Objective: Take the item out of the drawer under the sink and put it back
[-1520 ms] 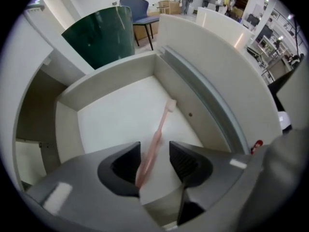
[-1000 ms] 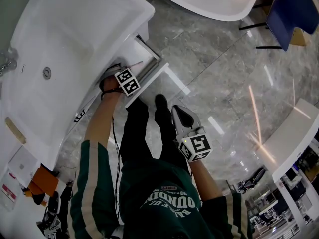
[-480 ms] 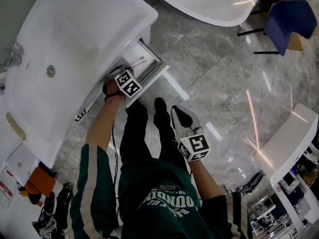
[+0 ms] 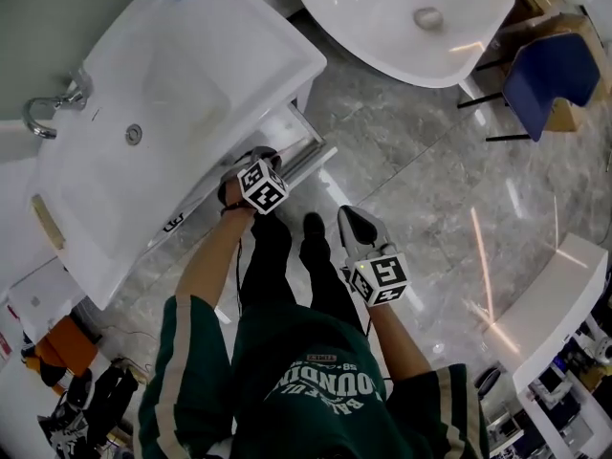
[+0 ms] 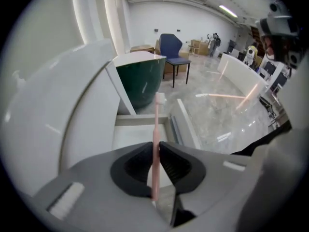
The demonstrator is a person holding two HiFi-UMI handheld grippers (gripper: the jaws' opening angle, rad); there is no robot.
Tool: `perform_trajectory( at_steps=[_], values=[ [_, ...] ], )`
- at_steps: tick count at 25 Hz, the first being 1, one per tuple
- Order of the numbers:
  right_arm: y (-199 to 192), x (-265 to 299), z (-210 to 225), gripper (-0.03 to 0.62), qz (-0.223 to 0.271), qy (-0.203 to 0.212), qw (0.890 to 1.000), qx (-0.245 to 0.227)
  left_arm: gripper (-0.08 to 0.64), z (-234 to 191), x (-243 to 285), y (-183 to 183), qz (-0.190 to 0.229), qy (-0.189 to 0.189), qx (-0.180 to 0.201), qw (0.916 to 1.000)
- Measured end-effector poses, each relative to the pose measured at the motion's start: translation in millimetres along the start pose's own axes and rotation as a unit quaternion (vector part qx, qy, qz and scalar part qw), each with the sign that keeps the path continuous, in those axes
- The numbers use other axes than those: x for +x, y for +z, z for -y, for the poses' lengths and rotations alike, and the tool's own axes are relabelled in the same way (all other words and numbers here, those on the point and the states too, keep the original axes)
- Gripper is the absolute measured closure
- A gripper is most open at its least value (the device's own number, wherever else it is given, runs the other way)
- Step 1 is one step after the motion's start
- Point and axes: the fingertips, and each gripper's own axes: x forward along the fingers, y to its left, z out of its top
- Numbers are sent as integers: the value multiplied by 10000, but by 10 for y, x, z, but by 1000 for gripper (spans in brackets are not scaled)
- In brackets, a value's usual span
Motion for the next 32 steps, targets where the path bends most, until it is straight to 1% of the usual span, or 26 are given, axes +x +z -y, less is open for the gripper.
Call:
perform_trajectory(
  at_steps=[6,12,15,19,22,24,26,30,31,32],
  values=[
    [367,-43,-189,591,198,264,9991,-267,492,42,-706,189,516,230,-380,9977],
    [693,-52,-479,591,342,645,9957,-567,492,23,-1433,207,917,626,-780,9908],
    [858,-37,-634,591,436,840,9927,-748,492,-14,-1783,184,1124,867,-1007,9847],
    [1103,24,-849,591,564,1115,9873,-980,492,-100,-2243,83,1416,1244,-1400,9721],
    [1283,-23,-1045,591,677,1305,9824,-1148,492,-130,-2643,-4,1672,1568,-1664,9590],
    [1392,-69,-1192,591,759,1439,9783,-1284,492,-145,-2928,-57,1893,1821,-1843,9471],
    [1492,-107,-1340,591,841,1574,9738,-1411,492,-158,-3205,-106,2158,2051,-2076,9318],
    [1685,-178,-1606,591,1027,1830,9646,-1596,492,-215,-3765,-149,2721,2498,-2469,8959],
    [1722,-203,-1652,591,1072,1867,9630,-1623,492,-217,-3876,-151,2828,2566,-2516,8893],
    [1757,-225,-1690,591,1113,1892,9616,-1647,492,-217,-3969,-149,2911,2614,-2537,8846]
  ],
)
